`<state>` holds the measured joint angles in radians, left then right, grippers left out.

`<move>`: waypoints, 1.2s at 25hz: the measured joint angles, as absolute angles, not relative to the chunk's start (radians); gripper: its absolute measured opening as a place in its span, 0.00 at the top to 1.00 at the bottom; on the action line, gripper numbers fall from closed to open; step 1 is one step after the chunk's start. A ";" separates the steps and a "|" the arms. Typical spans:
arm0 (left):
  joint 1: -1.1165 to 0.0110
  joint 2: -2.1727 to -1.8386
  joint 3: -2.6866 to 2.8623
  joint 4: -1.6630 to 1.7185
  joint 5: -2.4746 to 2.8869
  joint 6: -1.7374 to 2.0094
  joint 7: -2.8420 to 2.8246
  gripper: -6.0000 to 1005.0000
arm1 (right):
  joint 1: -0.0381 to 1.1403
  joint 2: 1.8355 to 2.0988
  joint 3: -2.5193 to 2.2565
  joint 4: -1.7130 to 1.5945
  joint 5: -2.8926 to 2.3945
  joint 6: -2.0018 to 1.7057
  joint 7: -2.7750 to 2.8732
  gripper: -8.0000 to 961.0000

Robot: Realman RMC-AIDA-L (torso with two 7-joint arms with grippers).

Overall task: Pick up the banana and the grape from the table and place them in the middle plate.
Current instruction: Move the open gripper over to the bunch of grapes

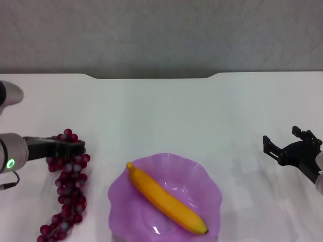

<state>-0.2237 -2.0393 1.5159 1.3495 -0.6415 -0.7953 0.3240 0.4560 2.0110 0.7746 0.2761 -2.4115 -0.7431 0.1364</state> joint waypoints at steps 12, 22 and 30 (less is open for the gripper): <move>-0.219 -2.042 1.572 1.183 -0.642 -0.597 0.324 0.13 | 0.459 2.011 0.781 0.270 -2.408 -0.746 0.127 0.08; -0.235 -2.038 1.569 1.126 -0.743 -0.603 0.363 0.13 | 0.461 2.011 0.782 0.277 -2.411 -0.747 0.127 0.08; -0.286 -2.040 1.572 1.037 -0.812 -0.594 0.427 0.13 | 0.463 2.012 0.777 0.279 -2.411 -0.762 0.126 0.08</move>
